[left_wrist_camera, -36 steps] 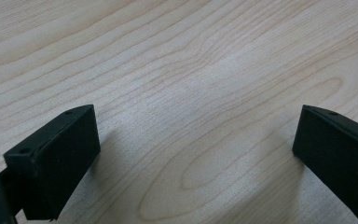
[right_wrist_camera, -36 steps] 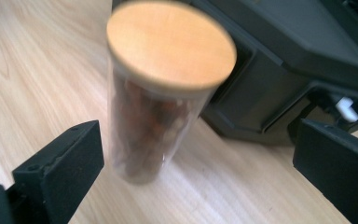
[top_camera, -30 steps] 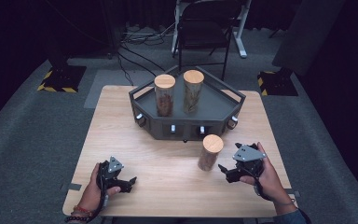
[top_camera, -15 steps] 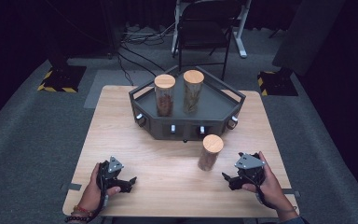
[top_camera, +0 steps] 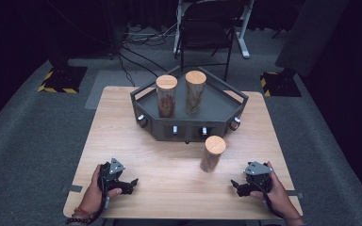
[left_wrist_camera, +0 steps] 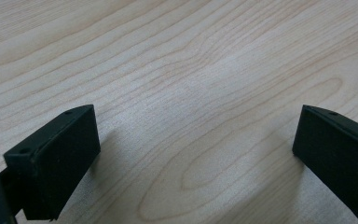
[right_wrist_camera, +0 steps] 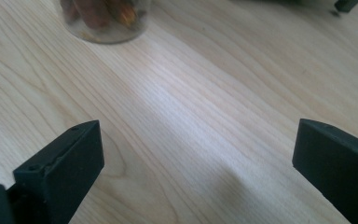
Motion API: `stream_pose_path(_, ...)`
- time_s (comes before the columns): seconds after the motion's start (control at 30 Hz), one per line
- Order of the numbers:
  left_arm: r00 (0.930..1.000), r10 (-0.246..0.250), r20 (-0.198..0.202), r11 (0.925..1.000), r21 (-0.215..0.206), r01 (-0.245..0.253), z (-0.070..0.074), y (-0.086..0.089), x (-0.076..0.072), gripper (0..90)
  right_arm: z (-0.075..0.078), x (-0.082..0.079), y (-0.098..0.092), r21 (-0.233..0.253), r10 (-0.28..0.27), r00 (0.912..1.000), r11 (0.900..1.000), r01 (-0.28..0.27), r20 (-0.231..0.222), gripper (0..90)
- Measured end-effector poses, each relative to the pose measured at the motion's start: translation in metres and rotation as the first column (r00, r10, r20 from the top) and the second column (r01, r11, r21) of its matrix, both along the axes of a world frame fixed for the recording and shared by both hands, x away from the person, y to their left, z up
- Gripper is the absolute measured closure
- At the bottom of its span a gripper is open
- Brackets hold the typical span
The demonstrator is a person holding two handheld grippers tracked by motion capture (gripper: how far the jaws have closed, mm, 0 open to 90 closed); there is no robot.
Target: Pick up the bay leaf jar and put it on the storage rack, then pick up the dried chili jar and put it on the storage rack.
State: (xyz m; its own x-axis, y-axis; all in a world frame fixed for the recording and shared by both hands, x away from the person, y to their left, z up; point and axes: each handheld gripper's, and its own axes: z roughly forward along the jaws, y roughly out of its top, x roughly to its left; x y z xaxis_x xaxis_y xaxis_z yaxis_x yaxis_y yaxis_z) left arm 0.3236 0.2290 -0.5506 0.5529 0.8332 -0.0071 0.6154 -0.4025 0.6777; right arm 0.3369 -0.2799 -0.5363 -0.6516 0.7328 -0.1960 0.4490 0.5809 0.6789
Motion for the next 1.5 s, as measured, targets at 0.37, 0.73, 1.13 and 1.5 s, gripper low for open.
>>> stream_pose_path(0.37,1.0,0.001,-0.001,1.0,0.0,-0.001,0.0,0.0,0.0,0.5,-0.014,0.0,-0.018,0.119,-0.037,0.9967,0.992,0.045,-0.072,1.3)
stream_pose_path(0.73,1.0,-0.007,-0.002,1.0,0.0,0.007,0.0,0.0,0.001,0.3,-0.016,0.001,-0.026,0.158,-0.025,0.9936,0.987,0.042,-0.111,0.3)
stream_pose_path(1.13,0.9999,-0.014,-0.001,0.9999,0.001,0.014,0.0,0.001,0.001,0.3,-0.016,0.001,-0.026,0.158,-0.024,0.9936,0.987,0.041,-0.11,0.3)
stream_pose_path(1.5,0.9999,-0.014,-0.001,0.9999,0.001,0.014,0.0,0.001,0.001,0.3,-0.016,0.001,-0.027,0.153,-0.016,0.9938,0.988,0.033,-0.11,0.3)
